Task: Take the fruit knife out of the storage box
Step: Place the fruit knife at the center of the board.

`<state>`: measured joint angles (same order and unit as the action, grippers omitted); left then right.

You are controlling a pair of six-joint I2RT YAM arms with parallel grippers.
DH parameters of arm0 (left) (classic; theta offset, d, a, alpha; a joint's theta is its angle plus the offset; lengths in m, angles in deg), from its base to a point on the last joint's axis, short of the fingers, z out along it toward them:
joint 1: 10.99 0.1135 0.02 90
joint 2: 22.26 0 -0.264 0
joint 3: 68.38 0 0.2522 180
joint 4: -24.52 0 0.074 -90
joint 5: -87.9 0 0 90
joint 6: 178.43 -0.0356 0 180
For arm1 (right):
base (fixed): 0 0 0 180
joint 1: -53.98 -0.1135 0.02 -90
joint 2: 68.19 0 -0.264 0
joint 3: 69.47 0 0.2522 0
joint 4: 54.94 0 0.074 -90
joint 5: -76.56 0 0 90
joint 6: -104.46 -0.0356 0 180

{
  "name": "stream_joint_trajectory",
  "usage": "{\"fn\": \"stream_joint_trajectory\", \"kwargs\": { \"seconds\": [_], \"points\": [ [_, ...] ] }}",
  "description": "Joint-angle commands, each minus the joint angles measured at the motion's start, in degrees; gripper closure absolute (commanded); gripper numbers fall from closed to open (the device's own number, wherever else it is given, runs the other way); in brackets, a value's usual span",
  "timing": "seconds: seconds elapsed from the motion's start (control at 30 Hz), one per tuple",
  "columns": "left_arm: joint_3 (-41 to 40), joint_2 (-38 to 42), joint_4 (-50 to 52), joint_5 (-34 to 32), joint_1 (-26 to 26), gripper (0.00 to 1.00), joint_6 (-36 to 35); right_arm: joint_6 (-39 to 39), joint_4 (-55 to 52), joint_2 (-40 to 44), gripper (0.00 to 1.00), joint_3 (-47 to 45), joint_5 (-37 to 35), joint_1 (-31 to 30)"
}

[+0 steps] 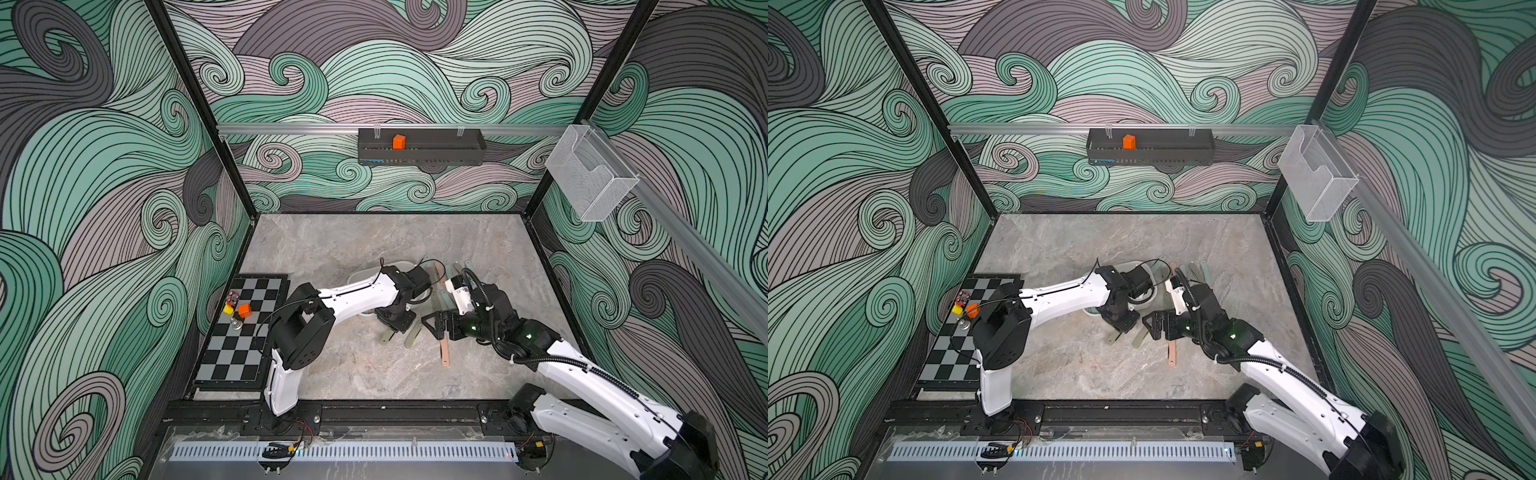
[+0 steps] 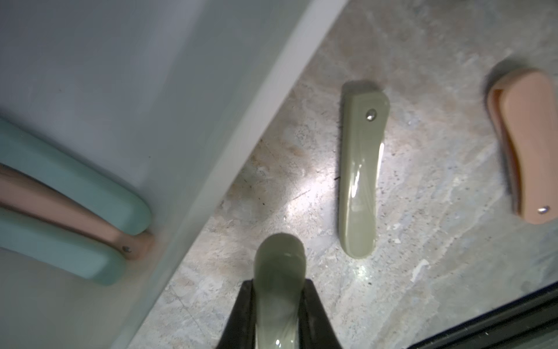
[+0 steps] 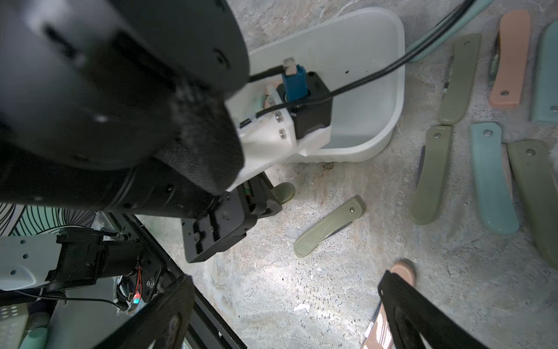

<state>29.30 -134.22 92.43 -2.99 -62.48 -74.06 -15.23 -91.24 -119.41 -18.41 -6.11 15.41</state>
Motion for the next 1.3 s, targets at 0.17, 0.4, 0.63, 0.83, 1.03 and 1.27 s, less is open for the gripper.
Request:
{"fn": "stream_joint_trajectory", "kwargs": {
  "seconds": [0.17, 0.4, 0.63, 0.83, 1.03, 1.27],
  "points": [
    [0.3, -4.8, -6.2, 0.5, 0.1, 0.86, 1.0, -1.3, -1.6, 1.5, 0.02, -0.7, -2.7, -1.3],
    [4.0, -5.8, -2.8, 0.7, 0.1, 0.69, 0.7, -0.9, -1.7, 1.3, 0.02, -0.2, -3.4, -1.3],
    [9.5, -2.0, 2.8, 0.6, 0.1, 0.44, 0.2, -0.8, -1.2, 1.4, 0.02, -0.4, -3.4, -1.3],
    [12.1, 3.0, 7.3, -1.1, 0.2, 0.43, -0.4, -0.4, -0.6, 0.5, 0.02, -0.2, -3.2, -1.3],
    [15.4, 5.9, 9.5, -5.0, 4.8, 0.41, -2.3, -0.1, 1.6, -2.2, 0.02, 0.1, -3.0, -1.3],
    [14.2, -0.3, 2.9, -1.7, 15.0, 0.52, 0.2, 3.0, 2.5, -9.8, 0.02, 4.0, -3.4, -1.3]
  ]
}}
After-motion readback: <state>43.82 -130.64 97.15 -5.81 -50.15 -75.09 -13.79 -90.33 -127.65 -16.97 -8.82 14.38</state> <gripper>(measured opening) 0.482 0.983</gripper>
